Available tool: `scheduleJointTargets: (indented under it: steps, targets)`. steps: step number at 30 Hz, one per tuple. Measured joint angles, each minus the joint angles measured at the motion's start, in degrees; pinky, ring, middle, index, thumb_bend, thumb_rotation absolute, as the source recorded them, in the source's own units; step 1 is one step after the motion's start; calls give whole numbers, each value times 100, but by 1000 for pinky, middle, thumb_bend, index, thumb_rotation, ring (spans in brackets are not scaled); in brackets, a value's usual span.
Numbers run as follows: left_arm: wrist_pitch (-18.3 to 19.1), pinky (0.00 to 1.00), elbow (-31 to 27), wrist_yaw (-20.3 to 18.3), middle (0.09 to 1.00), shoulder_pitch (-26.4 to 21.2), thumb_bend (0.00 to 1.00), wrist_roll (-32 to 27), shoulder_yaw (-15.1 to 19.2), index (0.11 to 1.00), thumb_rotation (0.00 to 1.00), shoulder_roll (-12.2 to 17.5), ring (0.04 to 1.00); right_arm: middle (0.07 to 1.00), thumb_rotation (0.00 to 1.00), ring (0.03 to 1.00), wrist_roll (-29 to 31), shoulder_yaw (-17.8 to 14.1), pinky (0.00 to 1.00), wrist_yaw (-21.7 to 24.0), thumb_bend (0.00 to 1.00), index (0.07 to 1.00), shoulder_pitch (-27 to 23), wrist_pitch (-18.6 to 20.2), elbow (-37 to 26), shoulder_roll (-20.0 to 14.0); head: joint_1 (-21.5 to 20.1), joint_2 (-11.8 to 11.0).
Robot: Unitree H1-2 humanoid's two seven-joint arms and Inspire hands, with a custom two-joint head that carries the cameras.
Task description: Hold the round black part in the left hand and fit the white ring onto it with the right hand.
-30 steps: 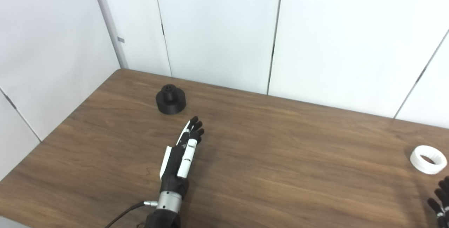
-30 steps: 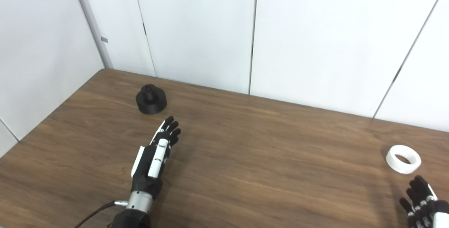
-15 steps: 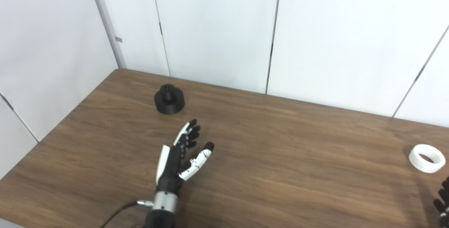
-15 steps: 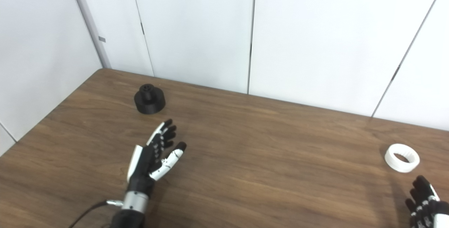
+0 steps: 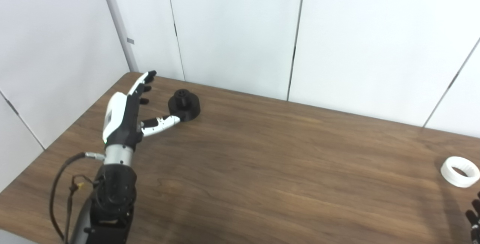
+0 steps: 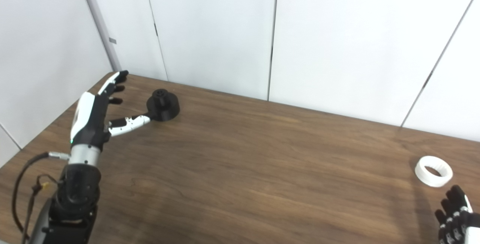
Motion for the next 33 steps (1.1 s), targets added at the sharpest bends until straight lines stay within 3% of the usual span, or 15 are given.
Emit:
scheduleJointTargets:
  steps: [5,9,14,33]
  targets:
    - [172,793,300,-150,906,-109,997,307,-133,867,281,258,897,998,999,1000,-10,18,1000,-93,625,974,2,79,-140,2,0,9]
    - [278,968,766,-263,915,-358,1000,733,-403,849,350,667,940,1000,1000,1000,-55,54,1000,-121,604,992,4,95,-158,3,-9,26]
    - [365,1000,1632,-456,944,-714,1000,1064,-797,849,403,1043,976,1000,1000,1000,-67,69,1000,-148,562,987,14,184,-298,7,-18,53]
    - [349,1000,3660,-655,953,-1525,1000,944,-1356,853,382,1238,983,1000,1000,1000,-89,98,1000,-191,517,1000,69,341,-530,19,-70,106]
